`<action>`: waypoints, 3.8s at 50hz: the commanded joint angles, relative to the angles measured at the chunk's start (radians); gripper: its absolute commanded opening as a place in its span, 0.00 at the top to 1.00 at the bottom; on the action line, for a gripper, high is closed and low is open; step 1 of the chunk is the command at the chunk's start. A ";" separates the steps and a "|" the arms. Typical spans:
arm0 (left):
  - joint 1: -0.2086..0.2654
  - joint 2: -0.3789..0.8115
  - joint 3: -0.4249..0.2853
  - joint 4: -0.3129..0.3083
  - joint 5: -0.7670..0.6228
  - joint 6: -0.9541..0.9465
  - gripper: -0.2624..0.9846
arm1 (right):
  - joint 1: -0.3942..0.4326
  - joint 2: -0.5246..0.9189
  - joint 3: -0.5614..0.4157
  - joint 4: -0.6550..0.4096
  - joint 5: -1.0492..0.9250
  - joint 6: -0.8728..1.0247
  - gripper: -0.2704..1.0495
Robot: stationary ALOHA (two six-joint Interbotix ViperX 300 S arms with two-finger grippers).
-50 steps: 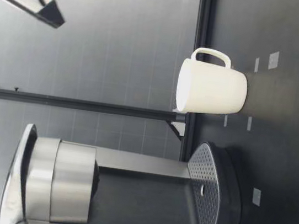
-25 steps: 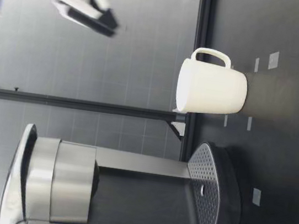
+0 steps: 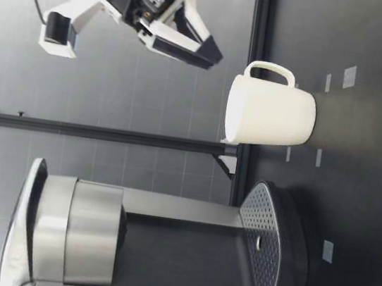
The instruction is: Place the coffee capsule inside the capsule container, then place the cup onto the center of the cup tray.
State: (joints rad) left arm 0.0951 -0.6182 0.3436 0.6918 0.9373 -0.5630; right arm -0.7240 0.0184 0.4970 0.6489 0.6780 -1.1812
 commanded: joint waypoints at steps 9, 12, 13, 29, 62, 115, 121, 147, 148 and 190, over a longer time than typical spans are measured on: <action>-0.002 -0.035 0.015 0.008 -0.035 -0.005 0.67 | -0.008 0.028 -0.011 0.005 -0.025 -0.003 0.36; 0.000 -0.038 0.018 0.008 -0.038 -0.005 0.67 | -0.008 0.037 -0.011 0.005 -0.031 -0.003 0.36; 0.000 -0.040 0.020 0.008 -0.038 -0.005 0.67 | -0.008 0.040 -0.011 0.005 -0.032 -0.003 0.36; -0.002 -0.048 0.028 0.012 -0.041 -0.006 0.67 | -0.008 0.077 -0.011 0.003 -0.044 -0.003 0.36; 0.000 -0.048 0.041 0.034 -0.054 -0.008 0.67 | 0.015 0.143 -0.017 0.005 -0.066 -0.006 0.37; 0.000 -0.072 0.075 0.038 -0.061 -0.021 0.67 | 0.103 0.071 -0.092 0.121 -0.061 0.021 0.74; -0.002 -0.087 0.084 0.038 -0.071 -0.031 0.67 | 0.117 0.106 -0.146 0.123 -0.061 0.028 0.74; -0.002 -0.115 0.109 0.038 -0.075 -0.057 0.67 | 0.150 0.273 -0.336 0.118 -0.058 0.031 0.74; 0.000 -0.115 0.110 0.038 -0.075 -0.057 0.67 | 0.150 0.278 -0.341 0.118 -0.057 0.032 0.74; -0.002 -0.112 0.109 0.038 -0.072 -0.057 0.67 | 0.158 0.367 -0.431 0.112 -0.063 0.029 0.74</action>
State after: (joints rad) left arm 0.0951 -0.7302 0.4648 0.7240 0.8682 -0.6182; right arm -0.5737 0.4034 0.0951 0.7578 0.6228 -1.1520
